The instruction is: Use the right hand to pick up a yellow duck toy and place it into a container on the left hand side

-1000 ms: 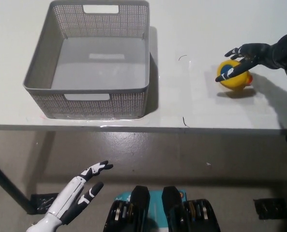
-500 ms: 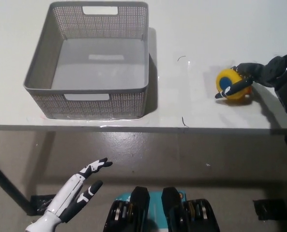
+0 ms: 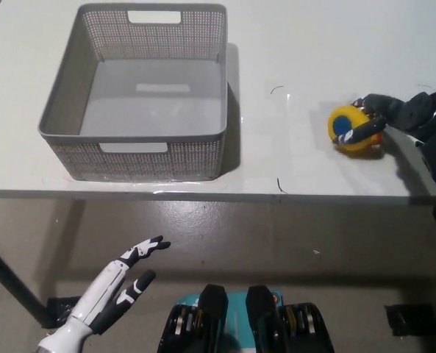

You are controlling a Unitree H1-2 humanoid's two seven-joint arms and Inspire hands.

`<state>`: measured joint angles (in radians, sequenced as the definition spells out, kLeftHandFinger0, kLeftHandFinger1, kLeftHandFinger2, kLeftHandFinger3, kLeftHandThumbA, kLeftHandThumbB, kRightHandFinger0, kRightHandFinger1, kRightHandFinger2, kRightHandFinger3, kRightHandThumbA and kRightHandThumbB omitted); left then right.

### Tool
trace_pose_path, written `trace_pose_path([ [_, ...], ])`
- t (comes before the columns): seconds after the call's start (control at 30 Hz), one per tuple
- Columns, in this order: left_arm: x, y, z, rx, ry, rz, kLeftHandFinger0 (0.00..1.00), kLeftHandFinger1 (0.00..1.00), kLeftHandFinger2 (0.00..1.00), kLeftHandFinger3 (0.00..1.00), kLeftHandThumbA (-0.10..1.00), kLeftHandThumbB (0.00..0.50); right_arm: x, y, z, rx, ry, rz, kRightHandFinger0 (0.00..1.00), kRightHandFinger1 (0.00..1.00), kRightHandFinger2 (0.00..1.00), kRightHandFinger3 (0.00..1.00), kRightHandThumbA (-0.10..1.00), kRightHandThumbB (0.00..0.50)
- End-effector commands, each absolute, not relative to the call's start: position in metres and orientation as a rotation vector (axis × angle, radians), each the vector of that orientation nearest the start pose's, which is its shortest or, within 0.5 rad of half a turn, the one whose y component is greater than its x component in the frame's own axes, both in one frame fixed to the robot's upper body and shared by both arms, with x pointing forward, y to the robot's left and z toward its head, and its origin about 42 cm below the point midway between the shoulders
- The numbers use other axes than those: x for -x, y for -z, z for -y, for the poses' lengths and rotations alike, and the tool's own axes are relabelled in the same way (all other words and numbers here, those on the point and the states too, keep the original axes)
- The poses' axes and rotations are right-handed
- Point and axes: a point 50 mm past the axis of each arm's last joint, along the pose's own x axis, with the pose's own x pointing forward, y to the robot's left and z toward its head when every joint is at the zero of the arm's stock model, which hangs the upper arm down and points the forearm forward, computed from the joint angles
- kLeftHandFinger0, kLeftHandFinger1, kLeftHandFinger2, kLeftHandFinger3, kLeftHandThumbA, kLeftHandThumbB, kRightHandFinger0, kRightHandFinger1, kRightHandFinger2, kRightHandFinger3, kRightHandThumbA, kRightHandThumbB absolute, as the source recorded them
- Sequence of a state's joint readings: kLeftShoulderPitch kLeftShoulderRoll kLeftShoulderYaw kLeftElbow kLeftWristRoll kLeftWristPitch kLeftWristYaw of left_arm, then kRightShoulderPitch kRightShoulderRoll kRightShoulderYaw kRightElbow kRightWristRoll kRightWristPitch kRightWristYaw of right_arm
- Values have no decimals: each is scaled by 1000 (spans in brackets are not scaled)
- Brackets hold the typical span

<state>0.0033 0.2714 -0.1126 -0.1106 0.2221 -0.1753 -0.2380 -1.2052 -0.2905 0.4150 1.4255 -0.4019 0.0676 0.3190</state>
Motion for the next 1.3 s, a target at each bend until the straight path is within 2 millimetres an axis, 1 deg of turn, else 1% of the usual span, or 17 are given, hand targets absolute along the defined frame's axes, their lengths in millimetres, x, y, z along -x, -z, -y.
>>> trace_pose_path([
  [0.0,-281,-150,-250,-521,375,303,1000,1000,1000,1000,1000,248,-570,-223,261,1008,-152,-387,160,632,974,979,-100,95],
  [0.03,-282,-151,-250,-523,378,311,1000,1000,1000,1000,1000,237,-571,-226,260,992,-128,-359,144,607,951,970,-100,102],
  [0.07,-282,-152,-250,-524,379,312,1000,1000,1000,1000,1000,238,-572,-228,260,986,-109,-344,189,674,1000,867,-100,122],
  [0.1,-283,-152,-250,-527,379,311,1000,1000,1000,1000,1000,243,-573,-232,259,983,-82,-310,353,859,1000,662,-100,141],
  [0.17,-284,-152,-250,-526,379,310,1000,1000,1000,1000,1000,247,-574,-236,260,990,-57,-269,485,853,1000,419,-100,152],
  [0.2,-284,-152,-250,-526,378,309,1000,1000,1000,1000,1000,248,-575,-237,259,997,-48,-257,459,790,931,426,-100,151],
  [0.27,-284,-152,-250,-522,377,306,1000,1000,1000,1000,1000,242,-576,-240,258,981,-29,-229,257,638,870,560,-100,135],
  [0.33,-284,-152,-251,-526,379,304,1000,1000,1000,1000,1000,230,-577,-244,260,973,-15,-204,207,661,980,854,-100,118],
  [0.4,-283,-153,-251,-530,378,302,1000,1000,1000,1000,1000,231,-577,-247,260,959,5,-194,172,665,1000,1000,-100,121],
  [0.5,-284,-153,-251,-529,378,301,1000,1000,1000,1000,1000,222,-579,-252,263,924,32,-176,189,680,1000,1000,-100,125],
  [0.53,-285,-154,-251,-529,377,302,1000,1000,1000,1000,1000,219,-581,-258,264,899,51,-162,146,629,991,947,-100,160],
  [0.7,-285,-154,-253,-534,380,302,1000,1000,1000,1000,1000,213,-587,-282,265,841,86,-86,49,608,989,919,-100,163],
  [0.73,-285,-154,-253,-532,381,300,1000,1000,1000,1000,1000,211,-588,-289,265,834,92,-70,22,579,932,894,-100,149],
  [0.87,-286,-152,-253,-524,375,299,1000,1000,1000,1000,1000,199,-596,-326,261,761,117,35,0,533,841,832,-100,165],
  [1.0,-286,-152,-253,-522,374,287,1000,1000,1000,1000,1000,202,-602,-359,252,733,136,97,14,537,841,844,-100,166],
  [1.07,-285,-152,-254,-526,373,286,1000,1000,1000,1000,1000,212,-605,-385,244,698,138,174,0,489,794,795,-100,157],
  [1.27,-282,-152,-254,-537,378,282,1000,1000,1000,1000,1000,194,-607,-426,222,620,123,252,10,387,704,766,-100,135],
])
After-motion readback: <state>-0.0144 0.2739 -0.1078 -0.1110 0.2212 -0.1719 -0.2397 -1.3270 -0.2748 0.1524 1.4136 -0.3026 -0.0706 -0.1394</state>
